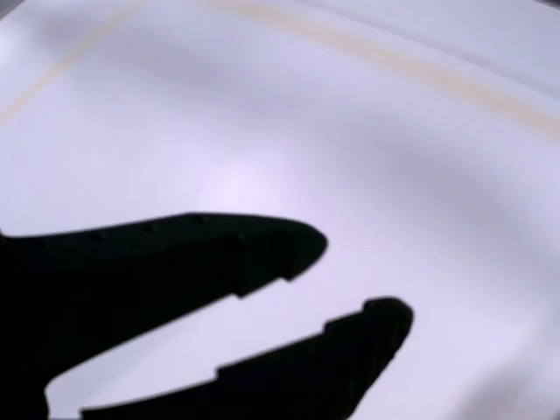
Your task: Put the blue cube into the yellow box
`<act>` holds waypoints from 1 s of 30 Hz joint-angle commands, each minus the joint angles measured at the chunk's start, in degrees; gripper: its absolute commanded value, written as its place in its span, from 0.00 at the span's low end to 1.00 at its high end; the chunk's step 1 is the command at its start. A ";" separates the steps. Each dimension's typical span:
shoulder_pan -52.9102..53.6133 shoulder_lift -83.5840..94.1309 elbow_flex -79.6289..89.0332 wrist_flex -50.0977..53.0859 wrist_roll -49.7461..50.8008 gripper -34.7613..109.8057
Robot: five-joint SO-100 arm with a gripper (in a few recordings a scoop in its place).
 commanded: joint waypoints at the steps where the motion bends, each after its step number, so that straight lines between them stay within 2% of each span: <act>1: -2.99 14.77 10.37 2.37 -0.70 0.30; 11: -11.25 33.66 30.50 14.41 3.78 0.28; 23: -8.00 52.47 52.29 18.98 0.53 0.26; 30: -5.62 68.73 63.46 26.37 -1.85 0.26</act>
